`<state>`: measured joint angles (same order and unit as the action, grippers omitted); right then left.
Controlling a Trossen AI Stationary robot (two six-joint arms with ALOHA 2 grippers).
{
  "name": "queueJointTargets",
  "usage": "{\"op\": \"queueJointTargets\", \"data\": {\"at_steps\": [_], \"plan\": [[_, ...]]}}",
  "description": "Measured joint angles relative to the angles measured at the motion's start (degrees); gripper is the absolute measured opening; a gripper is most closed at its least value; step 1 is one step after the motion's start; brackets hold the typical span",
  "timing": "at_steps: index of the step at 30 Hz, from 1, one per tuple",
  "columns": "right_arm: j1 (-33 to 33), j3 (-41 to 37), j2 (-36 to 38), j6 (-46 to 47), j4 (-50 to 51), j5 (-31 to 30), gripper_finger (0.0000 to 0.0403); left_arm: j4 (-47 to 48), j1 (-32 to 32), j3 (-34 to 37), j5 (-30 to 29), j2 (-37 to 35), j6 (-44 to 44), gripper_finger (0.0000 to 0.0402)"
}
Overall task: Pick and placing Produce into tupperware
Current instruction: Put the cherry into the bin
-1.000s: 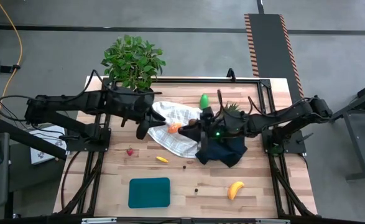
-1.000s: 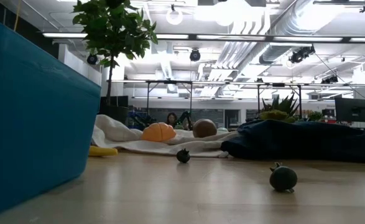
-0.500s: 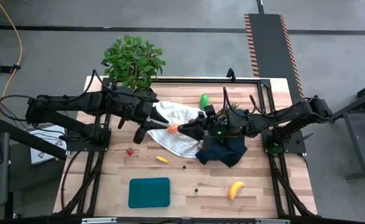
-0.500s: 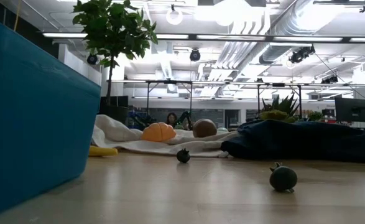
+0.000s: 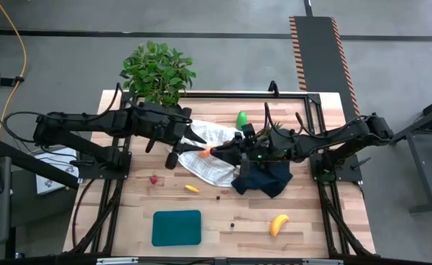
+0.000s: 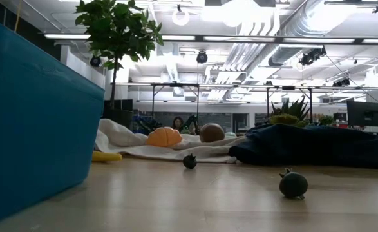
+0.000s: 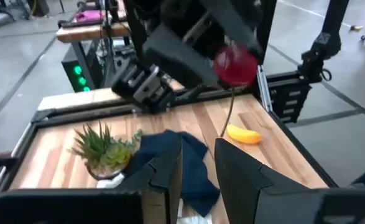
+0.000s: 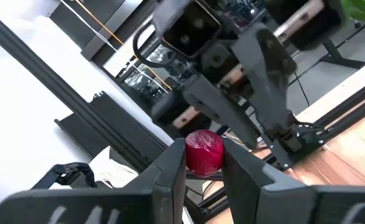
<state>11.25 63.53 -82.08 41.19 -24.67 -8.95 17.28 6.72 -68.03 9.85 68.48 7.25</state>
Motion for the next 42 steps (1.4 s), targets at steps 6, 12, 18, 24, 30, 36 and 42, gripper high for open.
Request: {"op": "queueJointTargets", "data": {"at_steps": [6, 12, 18, 24, 30, 36, 42], "plan": [[0.0, 0.0, 0.0, -0.1, 0.0, 0.0, 0.0074, -0.8, -1.8, 0.0, 2.1, 0.7, 0.5, 0.0083], [0.0, 0.0, 0.0, 0.1, 0.0, 0.0, 0.0074, -0.9, -2.8, 0.0, 0.1, 1.5, 0.5, 0.0083], [0.0, 0.0, 0.0, 0.1, 0.0, 0.0, 0.0074, -1.3, -2.7, 0.0, -1.0, 2.3, 0.5, 0.0083], [0.0, 0.0, 0.0, 0.1, 0.3, 0.0, 0.0074, -3.1, -2.7, 0.0, -1.5, 2.2, 0.5, 0.0083], [0.0, 0.0, 0.0, 0.1, 0.5, 0.0, 0.0074, -5.1, -2.7, 0.0, -1.4, 2.7, 0.5, 0.0083], [0.0, 0.0, 0.0, -0.1, 0.4, -0.1, 0.0074, -4.8, -2.7, 0.0, -1.3, 2.9, 0.5, 0.0083], [-0.4, 0.0, 0.0, -0.1, 0.4, -0.1, 0.0074, -4.8, -2.7, 0.0, -0.6, 3.1, 0.4, 0.0083]]}}
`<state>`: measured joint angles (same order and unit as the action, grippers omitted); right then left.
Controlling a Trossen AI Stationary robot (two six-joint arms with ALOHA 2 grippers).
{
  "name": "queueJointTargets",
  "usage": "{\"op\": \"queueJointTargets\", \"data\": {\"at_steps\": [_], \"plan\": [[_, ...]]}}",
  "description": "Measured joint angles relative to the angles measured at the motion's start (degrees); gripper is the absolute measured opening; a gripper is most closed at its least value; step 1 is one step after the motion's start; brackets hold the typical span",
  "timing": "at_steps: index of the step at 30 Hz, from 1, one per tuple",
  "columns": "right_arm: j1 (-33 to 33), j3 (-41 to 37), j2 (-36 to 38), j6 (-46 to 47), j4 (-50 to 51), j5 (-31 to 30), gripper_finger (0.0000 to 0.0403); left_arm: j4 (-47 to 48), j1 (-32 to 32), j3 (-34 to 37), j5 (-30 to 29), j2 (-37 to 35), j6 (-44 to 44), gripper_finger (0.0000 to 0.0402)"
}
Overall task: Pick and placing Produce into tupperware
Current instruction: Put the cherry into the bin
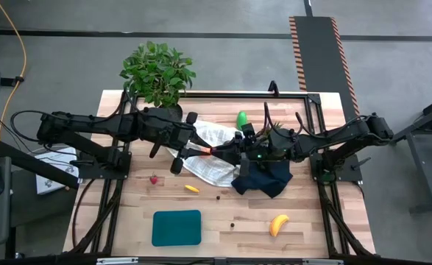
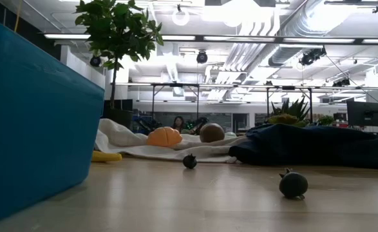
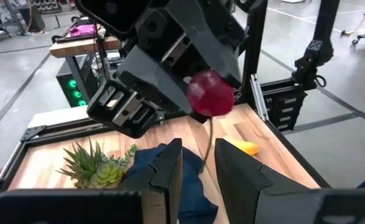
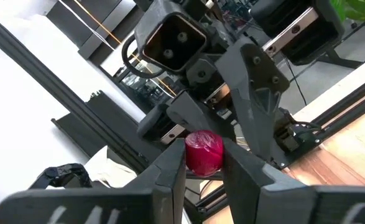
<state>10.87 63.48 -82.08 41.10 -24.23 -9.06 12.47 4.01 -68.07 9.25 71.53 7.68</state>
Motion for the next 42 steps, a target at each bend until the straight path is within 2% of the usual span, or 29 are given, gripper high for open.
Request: {"op": "queueJointTargets", "data": {"at_steps": [42], "plan": [[-0.4, 0.0, 0.0, -0.2, 0.0, -0.1, 0.0074, -0.4, 0.0, 0.0, 0.2, 0.9, -0.5, 0.0083]]}}
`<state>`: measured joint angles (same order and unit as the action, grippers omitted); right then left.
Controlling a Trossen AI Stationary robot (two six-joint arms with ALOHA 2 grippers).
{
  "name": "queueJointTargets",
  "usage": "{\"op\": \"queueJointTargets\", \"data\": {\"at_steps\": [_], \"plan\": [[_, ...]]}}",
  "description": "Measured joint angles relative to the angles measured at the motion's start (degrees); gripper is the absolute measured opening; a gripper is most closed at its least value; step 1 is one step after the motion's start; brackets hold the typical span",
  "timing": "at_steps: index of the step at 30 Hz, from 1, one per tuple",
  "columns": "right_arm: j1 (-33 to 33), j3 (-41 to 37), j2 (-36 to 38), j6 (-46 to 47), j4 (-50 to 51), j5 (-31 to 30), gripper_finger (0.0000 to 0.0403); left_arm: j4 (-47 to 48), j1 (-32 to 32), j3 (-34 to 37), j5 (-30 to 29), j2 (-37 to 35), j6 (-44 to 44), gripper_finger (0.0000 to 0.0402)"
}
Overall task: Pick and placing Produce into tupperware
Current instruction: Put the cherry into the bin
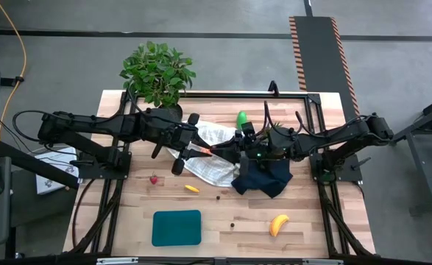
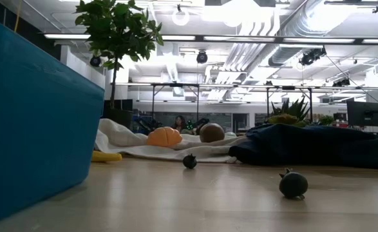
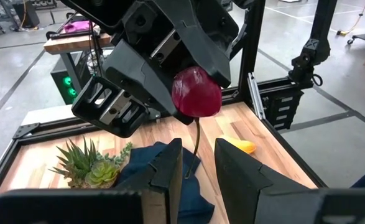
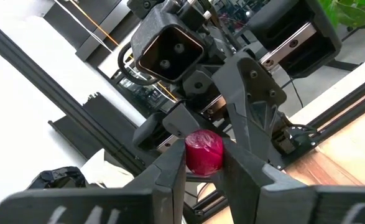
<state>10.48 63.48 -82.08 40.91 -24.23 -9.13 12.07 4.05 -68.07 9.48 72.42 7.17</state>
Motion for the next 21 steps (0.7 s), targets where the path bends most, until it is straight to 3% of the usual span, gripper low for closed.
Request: {"op": "queueJointTargets", "data": {"at_steps": [21], "plan": [[0.0, 0.0, 0.0, -0.4, 0.0, 0.0, 0.0074, -1.3, 0.0, 0.0, -0.1, 0.0, -0.3, 0.0080]]}}
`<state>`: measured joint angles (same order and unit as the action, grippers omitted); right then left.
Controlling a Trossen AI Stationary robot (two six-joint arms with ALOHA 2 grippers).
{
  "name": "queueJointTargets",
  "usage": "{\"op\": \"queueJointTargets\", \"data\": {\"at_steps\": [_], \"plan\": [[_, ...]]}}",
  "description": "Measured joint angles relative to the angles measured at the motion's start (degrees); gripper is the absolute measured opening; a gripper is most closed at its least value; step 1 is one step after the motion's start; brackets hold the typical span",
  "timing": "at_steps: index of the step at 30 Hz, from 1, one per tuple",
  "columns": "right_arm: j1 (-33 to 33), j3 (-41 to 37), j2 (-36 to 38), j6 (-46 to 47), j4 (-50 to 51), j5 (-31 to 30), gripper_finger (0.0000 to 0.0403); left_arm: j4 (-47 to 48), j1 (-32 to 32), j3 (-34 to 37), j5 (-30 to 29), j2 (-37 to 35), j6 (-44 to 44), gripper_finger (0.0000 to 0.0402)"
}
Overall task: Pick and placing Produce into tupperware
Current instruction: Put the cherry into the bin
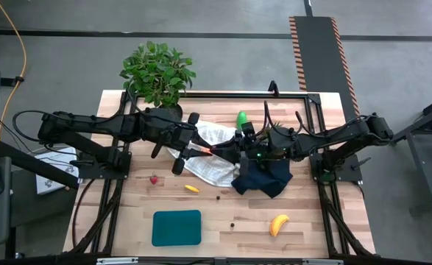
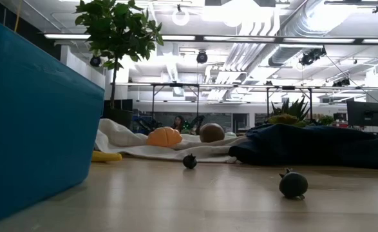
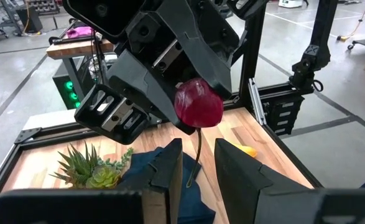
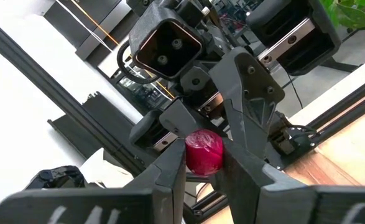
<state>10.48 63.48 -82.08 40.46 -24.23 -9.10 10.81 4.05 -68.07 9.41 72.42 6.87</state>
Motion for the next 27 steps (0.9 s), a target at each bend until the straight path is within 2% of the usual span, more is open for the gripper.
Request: {"op": "queueJointTargets", "data": {"at_steps": [10, 27], "plan": [[0.0, 0.0, 0.0, 0.0, 0.0, 0.0, 0.0074, 0.0, 0.0, 0.0, 0.0, 0.0, 0.0, 0.0005], [0.0, 0.0, -0.1, 0.0, 0.0, 0.0, 0.0074, -0.1, 0.0, 0.0, 0.0, 1.1, 0.2, 0.0001]]}}
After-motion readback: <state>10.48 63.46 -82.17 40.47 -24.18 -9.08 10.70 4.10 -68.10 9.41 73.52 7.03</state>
